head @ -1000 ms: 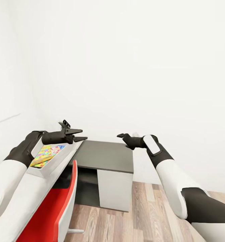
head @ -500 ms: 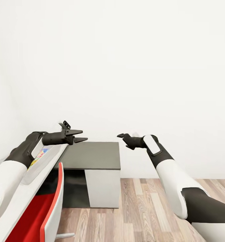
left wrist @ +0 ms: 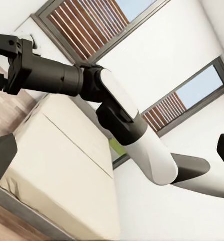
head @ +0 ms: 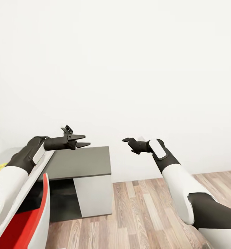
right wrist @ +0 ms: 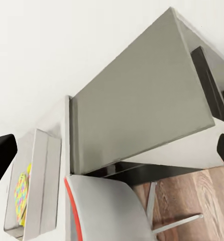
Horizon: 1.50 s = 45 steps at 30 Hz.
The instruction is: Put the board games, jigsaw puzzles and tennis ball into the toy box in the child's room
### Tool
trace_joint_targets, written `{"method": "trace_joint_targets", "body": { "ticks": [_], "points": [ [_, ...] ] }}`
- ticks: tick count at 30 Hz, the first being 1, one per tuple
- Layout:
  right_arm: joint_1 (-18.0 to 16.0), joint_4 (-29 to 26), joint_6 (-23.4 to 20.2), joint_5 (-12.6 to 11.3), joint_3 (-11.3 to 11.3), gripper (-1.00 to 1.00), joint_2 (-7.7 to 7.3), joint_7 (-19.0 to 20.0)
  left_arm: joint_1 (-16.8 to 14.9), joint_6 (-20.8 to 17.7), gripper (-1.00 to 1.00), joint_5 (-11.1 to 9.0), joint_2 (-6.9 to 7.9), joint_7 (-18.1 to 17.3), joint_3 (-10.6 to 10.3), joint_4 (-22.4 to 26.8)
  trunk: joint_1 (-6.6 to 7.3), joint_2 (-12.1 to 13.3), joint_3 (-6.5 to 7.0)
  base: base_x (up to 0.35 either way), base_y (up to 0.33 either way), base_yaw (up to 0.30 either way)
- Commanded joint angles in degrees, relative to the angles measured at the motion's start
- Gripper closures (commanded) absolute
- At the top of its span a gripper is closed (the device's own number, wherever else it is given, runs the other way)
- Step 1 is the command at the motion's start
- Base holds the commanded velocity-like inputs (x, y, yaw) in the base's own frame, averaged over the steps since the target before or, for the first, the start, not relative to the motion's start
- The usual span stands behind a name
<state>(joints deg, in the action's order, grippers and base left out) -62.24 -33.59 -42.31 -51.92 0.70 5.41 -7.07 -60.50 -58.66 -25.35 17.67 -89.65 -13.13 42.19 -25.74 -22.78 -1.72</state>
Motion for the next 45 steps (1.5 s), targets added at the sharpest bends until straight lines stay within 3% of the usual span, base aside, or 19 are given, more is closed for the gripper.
{"method": "trace_joint_targets", "body": {
  "ticks": [1,7,25,33,37,39,42,45],
  "points": [
    [-0.07,-0.02,-0.14,-0.61,0.06,-1.00,-0.28,-0.58,0.00,-0.60,-1.00,-0.04,0.08,-0.35,-0.23,0.01,-0.04,-0.14,-0.14,0.000,0.000,-0.279],
    [-0.09,0.01,-0.13,-0.63,0.01,-1.00,-1.70,-0.56,0.11,-0.55,-1.00,-0.05,0.08,-0.35,-0.23,0.00,-0.04,-0.14,-0.14,0.000,0.000,-0.279],
    [-0.02,0.02,0.13,-0.32,-0.02,-1.00,-2.16,-0.56,0.46,-0.50,-1.00,-0.05,0.08,-0.35,-0.23,0.00,-0.04,-0.14,-0.14,-0.031,0.000,-0.279],
    [2.10,0.08,0.36,0.09,-0.13,-1.00,-3.42,-0.59,0.47,-0.49,-1.00,-0.05,0.11,-0.35,-0.23,0.00,-0.04,-0.14,-0.19,0.000,0.000,-0.197],
    [5.70,0.47,0.81,0.45,-0.35,-1.00,-3.52,-0.80,0.53,-0.49,-1.00,-0.05,0.22,-0.35,-0.23,0.00,-0.04,-0.14,-0.28,0.000,0.000,-0.059],
    [8.73,0.85,1.03,1.34,-0.56,-1.00,-3.50,-0.92,0.55,-0.49,-1.00,-0.05,0.24,-0.35,-0.23,0.00,-0.04,-0.14,-0.34,0.000,0.000,-0.019],
    [12.99,1.43,3.26,4.59,-0.71,-1.00,-3.38,-1.01,0.57,-0.49,-1.00,-0.05,0.22,-0.35,-0.23,0.00,-0.04,-0.14,-0.41,0.000,0.000,-0.007],
    [17.35,2.65,8.80,10.52,-0.76,-1.00,-3.04,-0.86,0.57,-0.49,-1.00,-0.05,0.13,-0.35,-0.23,0.00,-0.04,-0.14,-0.43,0.000,0.000,-0.002]
  ]
}}
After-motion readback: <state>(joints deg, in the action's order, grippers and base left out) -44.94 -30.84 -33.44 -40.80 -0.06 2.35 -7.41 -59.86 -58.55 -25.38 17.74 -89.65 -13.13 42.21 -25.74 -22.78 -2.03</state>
